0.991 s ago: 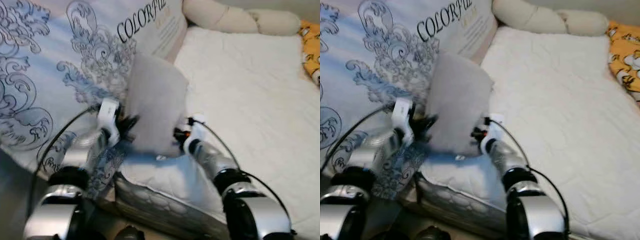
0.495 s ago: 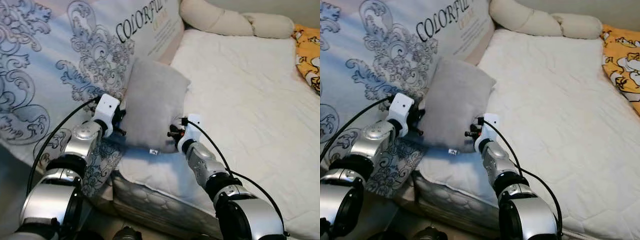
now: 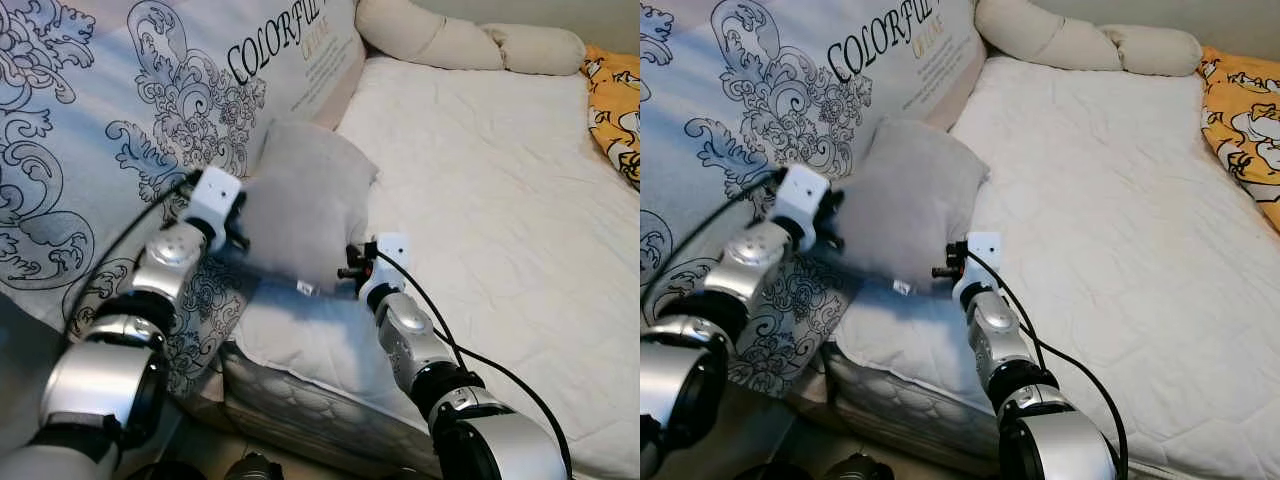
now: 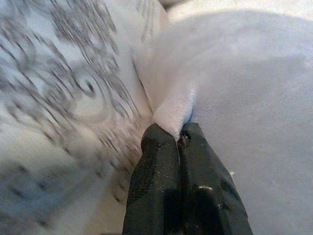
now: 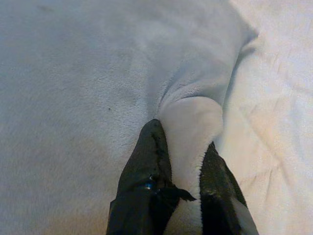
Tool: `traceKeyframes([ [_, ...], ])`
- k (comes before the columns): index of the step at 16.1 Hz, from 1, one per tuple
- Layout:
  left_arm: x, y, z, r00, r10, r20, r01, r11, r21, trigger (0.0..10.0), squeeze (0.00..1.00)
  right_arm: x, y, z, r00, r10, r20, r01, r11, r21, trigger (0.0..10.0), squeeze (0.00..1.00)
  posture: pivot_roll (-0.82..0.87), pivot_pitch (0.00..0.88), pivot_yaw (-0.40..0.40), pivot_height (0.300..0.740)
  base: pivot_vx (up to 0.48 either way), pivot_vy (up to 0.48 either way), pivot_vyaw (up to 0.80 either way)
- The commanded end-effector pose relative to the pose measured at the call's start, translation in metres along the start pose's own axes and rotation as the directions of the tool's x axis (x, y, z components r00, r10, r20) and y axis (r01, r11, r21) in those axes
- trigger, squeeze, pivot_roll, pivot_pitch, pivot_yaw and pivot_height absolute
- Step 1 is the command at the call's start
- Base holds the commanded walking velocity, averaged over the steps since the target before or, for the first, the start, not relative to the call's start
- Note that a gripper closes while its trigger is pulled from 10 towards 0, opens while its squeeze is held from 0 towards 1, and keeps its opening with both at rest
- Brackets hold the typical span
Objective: Clean up the room
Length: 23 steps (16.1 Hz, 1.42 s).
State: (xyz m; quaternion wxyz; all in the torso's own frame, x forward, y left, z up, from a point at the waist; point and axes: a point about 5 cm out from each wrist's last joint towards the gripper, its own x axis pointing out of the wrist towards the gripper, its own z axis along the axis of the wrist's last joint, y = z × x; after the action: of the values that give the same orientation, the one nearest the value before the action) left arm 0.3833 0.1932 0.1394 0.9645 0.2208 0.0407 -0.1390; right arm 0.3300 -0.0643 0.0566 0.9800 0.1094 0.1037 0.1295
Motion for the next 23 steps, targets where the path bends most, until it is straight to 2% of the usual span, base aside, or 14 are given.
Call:
traceKeyframes([
  [1,0.0,0.025,0.018,0.992,0.105,0.065,-0.107,0.994,0.033,0.0,0.0,-0.004,0.012,-0.006,1.0,-0.007,0.027,0.006,0.999,0.04,0.0,0.0,-0.01,0.0,0.034,0.74,0.0,0.0,0.0],
  [3,-0.002,0.034,0.019,0.99,0.128,0.055,-0.131,0.99,0.048,0.0,0.0,-0.006,0.02,-0.016,0.999,0.035,-0.026,-0.034,0.999,0.041,0.0,0.0,-0.02,0.0,0.039,0.74,0.0,0.0,0.0],
  [5,-0.005,0.031,0.003,0.996,0.081,-0.041,-0.078,0.994,0.075,0.0,0.0,-0.01,0.026,-0.03,0.991,0.072,-0.116,-0.067,0.997,0.043,10.0,0.0,-0.02,0.0,0.043,0.74,0.0,0.0,0.0],
  [6,-0.007,0.03,-0.005,0.993,0.07,-0.095,-0.059,0.992,0.115,4.9,0.0,-0.01,0.028,-0.031,0.989,0.093,-0.118,-0.087,0.994,0.06,10.0,0.0,-0.02,0.0,0.043,0.74,0.0,0.0,0.0],
  [7,-0.009,0.031,-0.01,0.99,0.077,-0.119,-0.06,0.989,0.138,10.0,0.0,-0.01,0.028,-0.031,0.988,0.105,-0.114,-0.097,0.992,0.077,10.0,1.0,-0.03,0.0,0.043,0.74,0.0,0.0,0.0],
  [8,-0.009,0.031,-0.011,0.989,0.071,-0.128,-0.053,0.989,0.135,10.0,0.13,-0.01,0.028,-0.03,0.987,0.112,-0.114,-0.102,0.991,0.088,10.0,1.0,-0.03,0.0,0.043,0.74,0.0,0.0,0.0],
  [9,-0.01,0.033,-0.012,0.988,0.075,-0.136,-0.056,0.988,0.142,10.0,1.0,-0.009,0.029,-0.03,0.986,0.125,-0.113,-0.113,0.988,0.107,10.0,1.0,-0.03,0.0,0.044,0.74,0.0,0.0,0.0],
  [12,-0.013,0.04,-0.014,0.981,0.101,-0.163,-0.071,0.982,0.177,10.0,1.0,-0.01,0.03,-0.031,0.97,0.202,-0.137,-0.182,0.973,0.143,10.0,1.0,-0.03,0.0,0.044,0.74,0.0,0.0,0.0],
  [16,-0.016,0.05,-0.011,0.98,0.129,-0.151,-0.1,0.977,0.191,10.0,1.0,-0.014,0.009,-0.023,0.965,0.244,-0.102,-0.229,0.964,0.137,10.0,1.0,-0.03,0.0,0.042,0.74,0.0,0.0,0.0],
  [18,-0.013,0.053,0.0,0.989,0.124,-0.08,-0.116,0.988,0.102,10.0,1.0,-0.021,-0.019,-0.006,0.977,0.214,-0.015,-0.21,0.97,0.124,10.0,1.0,-0.03,0.0,0.039,0.74,0.0,0.0,0.0],
  [20,-0.008,0.046,0.01,0.997,0.082,0.003,-0.082,0.995,-0.064,10.0,1.0,-0.031,-0.043,0.006,0.99,0.138,0.038,-0.142,0.984,0.106,10.0,1.0,-0.04,0.0,0.038,0.74,0.0,0.0,0.0],
  [21,-0.006,0.041,0.014,0.997,0.064,0.04,-0.057,0.986,-0.157,10.0,0.51,-0.037,-0.054,0.012,0.994,0.091,0.065,-0.096,0.992,0.08,10.0,0.92,-0.04,0.0,0.042,0.74,0.0,0.0,0.0],
  [22,-0.001,0.011,0.019,0.986,0.001,0.164,0.059,0.932,-0.357,10.0,0.0,-0.057,-0.083,0.027,0.991,-0.048,0.123,0.049,0.999,-0.004,10.0,0.0,-0.06,0.0,0.048,0.74,0.0,0.0,0.0],
  [23,0.0,0.003,0.018,0.985,-0.023,0.171,0.087,0.921,-0.38,10.0,0.0,-0.061,-0.086,0.031,0.989,-0.066,0.13,0.07,0.997,-0.022,10.0,0.0,-0.07,0.0,0.048,0.74,0.0,0.0,0.0],
])
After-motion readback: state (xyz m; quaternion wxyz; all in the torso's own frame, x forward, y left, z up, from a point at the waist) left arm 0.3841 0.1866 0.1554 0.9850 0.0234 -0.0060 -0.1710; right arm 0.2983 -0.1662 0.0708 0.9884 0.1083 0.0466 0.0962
